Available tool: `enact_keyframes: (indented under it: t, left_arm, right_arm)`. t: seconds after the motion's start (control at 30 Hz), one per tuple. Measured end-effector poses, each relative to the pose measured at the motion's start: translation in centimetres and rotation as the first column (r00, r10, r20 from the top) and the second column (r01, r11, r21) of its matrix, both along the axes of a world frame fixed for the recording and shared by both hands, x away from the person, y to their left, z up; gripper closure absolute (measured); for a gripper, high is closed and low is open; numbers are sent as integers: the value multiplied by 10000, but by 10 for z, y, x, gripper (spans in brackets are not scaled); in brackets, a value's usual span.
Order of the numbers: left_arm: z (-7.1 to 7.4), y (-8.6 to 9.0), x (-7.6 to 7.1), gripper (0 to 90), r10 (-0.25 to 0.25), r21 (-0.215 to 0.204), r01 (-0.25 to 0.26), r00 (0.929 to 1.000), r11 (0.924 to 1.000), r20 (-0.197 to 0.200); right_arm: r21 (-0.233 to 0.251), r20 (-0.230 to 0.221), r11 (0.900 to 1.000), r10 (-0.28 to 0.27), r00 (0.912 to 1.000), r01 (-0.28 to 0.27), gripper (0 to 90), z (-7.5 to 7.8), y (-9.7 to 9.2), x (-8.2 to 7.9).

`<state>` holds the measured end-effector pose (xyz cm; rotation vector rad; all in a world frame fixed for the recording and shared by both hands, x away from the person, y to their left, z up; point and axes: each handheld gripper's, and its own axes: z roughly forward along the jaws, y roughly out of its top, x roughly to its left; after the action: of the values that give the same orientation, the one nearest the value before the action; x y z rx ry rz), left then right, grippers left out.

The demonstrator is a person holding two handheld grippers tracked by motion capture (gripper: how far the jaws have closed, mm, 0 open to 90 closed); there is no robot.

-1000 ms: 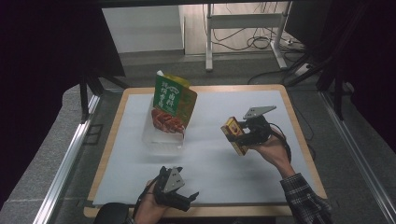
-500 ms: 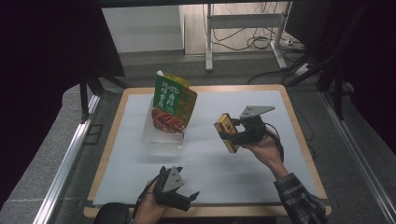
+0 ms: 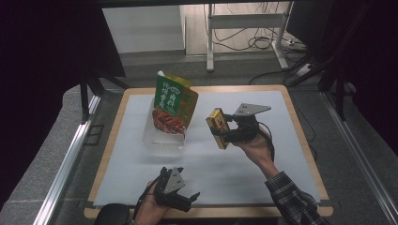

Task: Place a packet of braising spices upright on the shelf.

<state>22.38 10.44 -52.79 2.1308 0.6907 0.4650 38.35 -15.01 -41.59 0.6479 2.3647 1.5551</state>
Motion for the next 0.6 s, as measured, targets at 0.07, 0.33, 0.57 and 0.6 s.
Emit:
enact_keyframes:
  t: [0.07,0.33,0.57,0.6]
  left_arm:
    - [0,0,0,18,-9,25,9,10000,10000,10]
    - [1,1,-1,18,4,11,-5,10000,10000,70]
    - [2,2,-1,18,1,-167,1,9999,9999,109]
    - [2,2,-1,17,5,-194,-2,9999,9998,115]
  right_arm:
    - [110,79,9999,9,10000,-10,318,1,4,0]
    - [435,367,9987,257,9990,-272,318,4,25,-2]
    - [609,513,9962,595,9969,-626,318,4,46,-1]
    - [632,525,9957,639,9966,-671,318,4,49,0]
